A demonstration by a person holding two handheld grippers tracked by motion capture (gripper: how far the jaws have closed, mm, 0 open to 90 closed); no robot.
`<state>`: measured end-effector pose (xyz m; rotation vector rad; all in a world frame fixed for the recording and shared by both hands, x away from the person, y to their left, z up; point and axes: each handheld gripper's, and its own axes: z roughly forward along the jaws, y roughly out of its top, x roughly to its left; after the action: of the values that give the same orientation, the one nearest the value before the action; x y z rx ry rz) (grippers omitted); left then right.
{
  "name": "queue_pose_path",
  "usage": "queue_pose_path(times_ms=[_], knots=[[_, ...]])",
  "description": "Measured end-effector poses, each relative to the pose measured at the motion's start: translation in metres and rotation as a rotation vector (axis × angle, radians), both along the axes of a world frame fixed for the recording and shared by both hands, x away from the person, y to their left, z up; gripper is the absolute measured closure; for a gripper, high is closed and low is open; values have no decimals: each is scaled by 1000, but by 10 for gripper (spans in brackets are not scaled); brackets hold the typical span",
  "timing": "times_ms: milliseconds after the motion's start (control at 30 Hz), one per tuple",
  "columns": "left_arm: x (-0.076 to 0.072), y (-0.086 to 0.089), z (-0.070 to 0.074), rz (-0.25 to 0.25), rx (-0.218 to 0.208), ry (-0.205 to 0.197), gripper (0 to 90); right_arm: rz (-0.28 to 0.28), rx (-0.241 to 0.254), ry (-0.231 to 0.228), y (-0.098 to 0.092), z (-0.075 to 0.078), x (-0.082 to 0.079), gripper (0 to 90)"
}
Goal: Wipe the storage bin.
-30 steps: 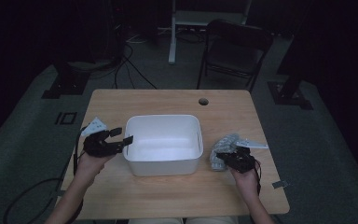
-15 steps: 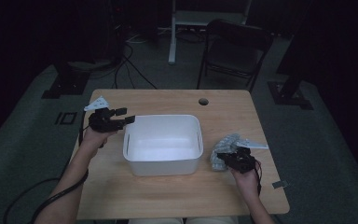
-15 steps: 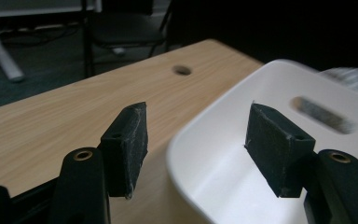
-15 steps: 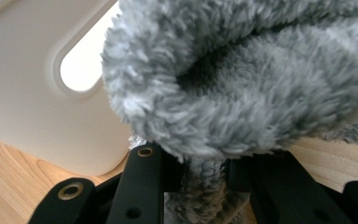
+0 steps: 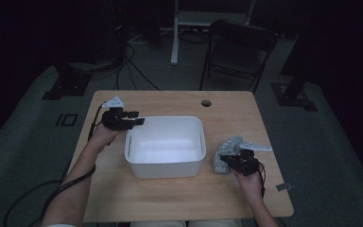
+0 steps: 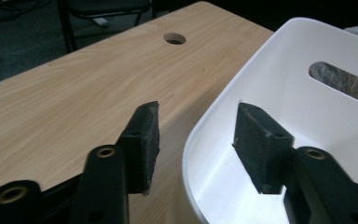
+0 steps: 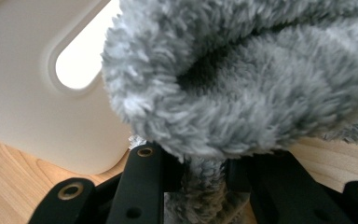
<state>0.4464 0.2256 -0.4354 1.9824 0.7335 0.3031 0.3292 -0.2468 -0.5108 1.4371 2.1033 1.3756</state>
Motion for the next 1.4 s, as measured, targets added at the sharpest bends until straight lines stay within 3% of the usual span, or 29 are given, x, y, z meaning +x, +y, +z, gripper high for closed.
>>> queue_pose_path(times_ms=[200, 467, 700, 900, 1033, 1167, 1233, 1400], knots=[[2, -4, -4, 6, 2, -15, 723, -4, 3, 7, -1, -1, 1, 719], [-6, -1, -6, 25, -17, -17, 765, -4, 8, 12, -1, -2, 1, 719], [-21, 3, -8, 21, -6, -29, 841, -3, 3, 9, -1, -1, 1, 719], [-26, -1, -7, 39, 0, -34, 824, -1, 3, 11, 0, -2, 2, 719], [-22, -5, -8, 36, -10, -10, 710, 1, 5, 11, 1, -2, 1, 719], [-19, -10, -10, 39, 9, -8, 741, -2, 6, 14, 0, -2, 1, 719], [-19, -11, -11, 34, 9, -7, 793, -4, 8, 14, -1, -2, 1, 719], [-21, -12, -11, 47, 2, -5, 806, -4, 8, 12, -2, -2, 0, 719]])
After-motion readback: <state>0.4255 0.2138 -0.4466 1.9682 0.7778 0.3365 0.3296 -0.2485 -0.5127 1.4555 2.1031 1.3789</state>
